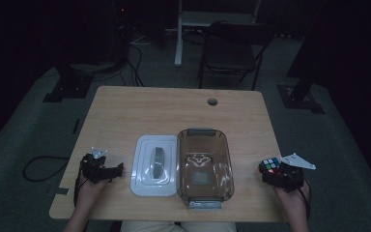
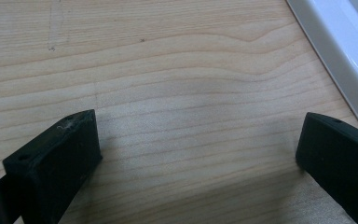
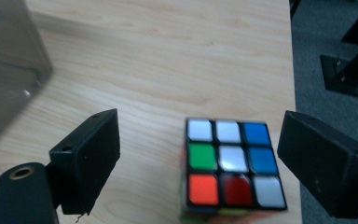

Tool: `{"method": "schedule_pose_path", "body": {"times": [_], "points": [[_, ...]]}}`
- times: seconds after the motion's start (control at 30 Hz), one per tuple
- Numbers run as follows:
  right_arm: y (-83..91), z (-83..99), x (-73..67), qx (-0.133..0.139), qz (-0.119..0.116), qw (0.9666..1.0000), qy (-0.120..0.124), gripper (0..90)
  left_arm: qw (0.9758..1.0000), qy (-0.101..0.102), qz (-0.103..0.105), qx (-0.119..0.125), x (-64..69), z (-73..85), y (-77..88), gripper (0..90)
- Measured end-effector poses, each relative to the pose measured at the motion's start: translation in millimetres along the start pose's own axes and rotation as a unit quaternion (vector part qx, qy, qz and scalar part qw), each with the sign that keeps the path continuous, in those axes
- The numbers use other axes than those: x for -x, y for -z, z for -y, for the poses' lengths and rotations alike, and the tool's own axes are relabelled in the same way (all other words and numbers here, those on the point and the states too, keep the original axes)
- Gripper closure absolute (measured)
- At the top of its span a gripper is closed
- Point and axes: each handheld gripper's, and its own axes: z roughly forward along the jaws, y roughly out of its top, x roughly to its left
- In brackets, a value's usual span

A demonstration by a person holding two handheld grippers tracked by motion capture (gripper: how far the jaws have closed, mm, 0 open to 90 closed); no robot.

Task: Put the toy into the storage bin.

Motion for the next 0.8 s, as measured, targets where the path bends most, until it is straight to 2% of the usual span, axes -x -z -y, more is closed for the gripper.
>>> {"method": "schedule_pose_path", "body": {"times": [0.37,0.4,0.5,0.6,0.7,0.73,0.8], "points": [[-9.4,14.7,13.1,-0.021,0.013,0.9996,-0.016,13.0,1.0000,-0.001,0.001,0.000,-0.1,-0.1,0.0,0.4],[-12.8,17.7,15.1,-0.023,0.010,0.9994,-0.023,13.1,1.0000,-0.004,0.003,0.000,-0.4,-0.5,-0.4,0.4],[-17.6,21.2,16.5,-0.028,0.010,0.9992,-0.026,13.5,1.0000,-0.005,0.004,0.000,-0.4,-0.8,-0.7,0.4],[-26.1,26.8,19.3,-0.038,-0.001,0.9987,-0.036,16.0,1.0000,-0.005,0.004,0.000,-0.4,-0.8,-0.7,0.4],[-30.0,29.2,19.5,-0.047,-0.008,0.9983,-0.034,20.2,1.0000,-0.006,0.005,0.000,-0.3,-0.7,-0.7,0.4],[-33.5,30.6,17.5,-0.058,-0.008,0.9979,-0.026,22.5,1.0000,-0.006,0.007,0.001,0.2,-0.5,-0.6,0.4],[-34.6,31.1,16.5,-0.060,-0.010,0.9978,-0.025,24.2,1.0000,-0.006,0.007,0.001,0.3,-0.4,-0.6,0.4]]}}
